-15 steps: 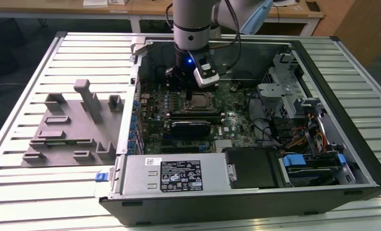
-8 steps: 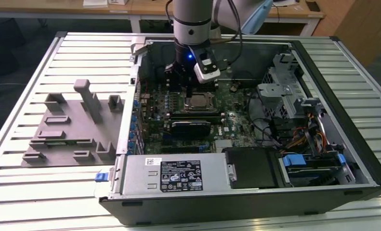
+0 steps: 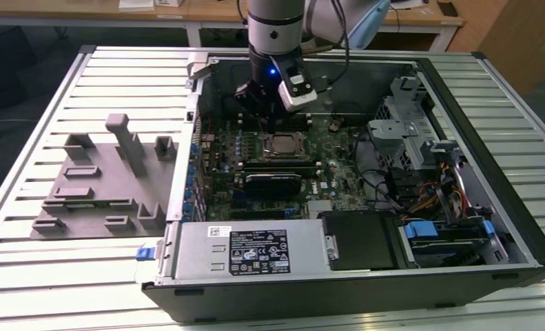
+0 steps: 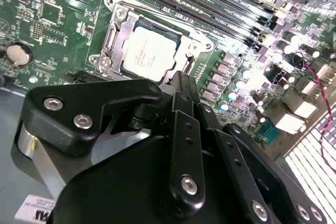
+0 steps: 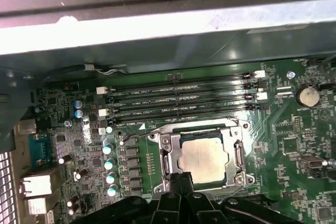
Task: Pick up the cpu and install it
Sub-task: 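Close the cpu cover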
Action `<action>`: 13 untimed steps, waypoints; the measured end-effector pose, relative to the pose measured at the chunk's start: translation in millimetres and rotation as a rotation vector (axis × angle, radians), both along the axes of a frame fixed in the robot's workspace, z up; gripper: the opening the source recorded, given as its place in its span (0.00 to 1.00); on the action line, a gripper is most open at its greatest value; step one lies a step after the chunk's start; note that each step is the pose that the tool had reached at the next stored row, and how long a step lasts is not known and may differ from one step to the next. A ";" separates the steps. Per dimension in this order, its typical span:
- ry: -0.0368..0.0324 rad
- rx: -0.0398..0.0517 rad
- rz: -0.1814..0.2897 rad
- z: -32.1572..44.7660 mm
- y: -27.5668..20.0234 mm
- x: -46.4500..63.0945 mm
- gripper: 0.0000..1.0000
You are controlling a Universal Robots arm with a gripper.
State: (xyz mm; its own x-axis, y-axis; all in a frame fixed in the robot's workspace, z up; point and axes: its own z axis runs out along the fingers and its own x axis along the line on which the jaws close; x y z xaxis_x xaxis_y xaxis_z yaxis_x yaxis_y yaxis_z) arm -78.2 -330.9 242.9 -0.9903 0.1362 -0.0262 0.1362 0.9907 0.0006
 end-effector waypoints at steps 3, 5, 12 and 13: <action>-0.0003 0.0002 0.000 0.0 0.0 0.0 0.11; -0.0002 0.0000 0.000 0.0 0.0 0.4 0.11; 0.0011 0.0001 0.000 0.0 0.0 19.0 0.11; 0.0014 0.0000 0.000 0.0 0.0 22.2 0.11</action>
